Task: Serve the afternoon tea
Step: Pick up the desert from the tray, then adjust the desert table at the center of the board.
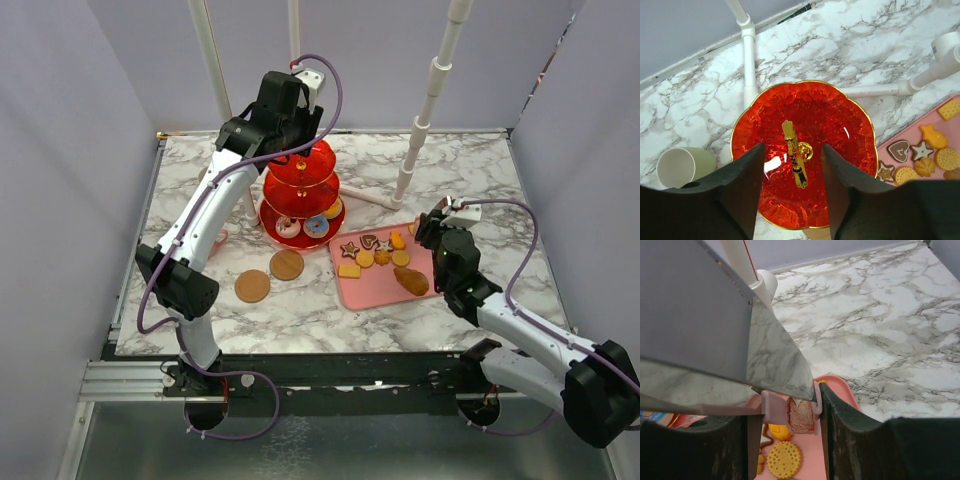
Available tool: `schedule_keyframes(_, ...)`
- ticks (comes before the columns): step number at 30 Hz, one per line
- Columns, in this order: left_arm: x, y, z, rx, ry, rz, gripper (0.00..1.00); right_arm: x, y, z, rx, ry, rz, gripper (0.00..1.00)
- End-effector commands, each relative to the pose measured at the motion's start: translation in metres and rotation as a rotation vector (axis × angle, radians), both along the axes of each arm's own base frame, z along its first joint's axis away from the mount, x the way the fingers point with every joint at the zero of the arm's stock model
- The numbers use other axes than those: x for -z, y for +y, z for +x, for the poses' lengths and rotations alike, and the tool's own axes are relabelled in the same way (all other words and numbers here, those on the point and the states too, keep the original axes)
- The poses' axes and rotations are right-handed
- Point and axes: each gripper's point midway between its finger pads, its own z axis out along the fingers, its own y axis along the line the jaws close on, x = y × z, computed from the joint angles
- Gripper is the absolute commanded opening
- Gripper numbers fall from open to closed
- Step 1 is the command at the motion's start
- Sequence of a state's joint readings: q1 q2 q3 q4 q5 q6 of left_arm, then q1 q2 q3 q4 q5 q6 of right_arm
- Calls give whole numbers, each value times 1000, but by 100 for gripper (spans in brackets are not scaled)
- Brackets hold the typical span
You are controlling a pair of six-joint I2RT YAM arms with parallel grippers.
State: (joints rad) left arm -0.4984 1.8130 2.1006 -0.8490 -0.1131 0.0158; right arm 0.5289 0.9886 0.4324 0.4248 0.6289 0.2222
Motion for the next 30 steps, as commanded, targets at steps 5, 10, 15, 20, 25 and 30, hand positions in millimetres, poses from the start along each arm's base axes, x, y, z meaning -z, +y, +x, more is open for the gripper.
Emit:
schedule_keyframes(5,-12,-4,8,-3,-32,-35,33,-12,1,-2,-25,-38,11,28)
schedule_keyframes(10,-12,-6,7,17,-34,-32,22,-19,2,-2,-30,-54,15,28)
schedule_keyframes(15,-22,-14,2,86,-51,-44,16,-24,4,-3,-45,-66,23,28)
schedule_keyframes(20,-30,-27,-10,210,-62,-59,11,-27,10,-3,-80,-77,29,28)
schedule_keyframes(25,-37,-32,-19,289,-88,-53,4,-32,18,-3,-128,-90,28,28)
schedule_keyframes(30,-42,-33,-23,351,-123,-19,3,-39,30,-3,-194,-106,37,28)
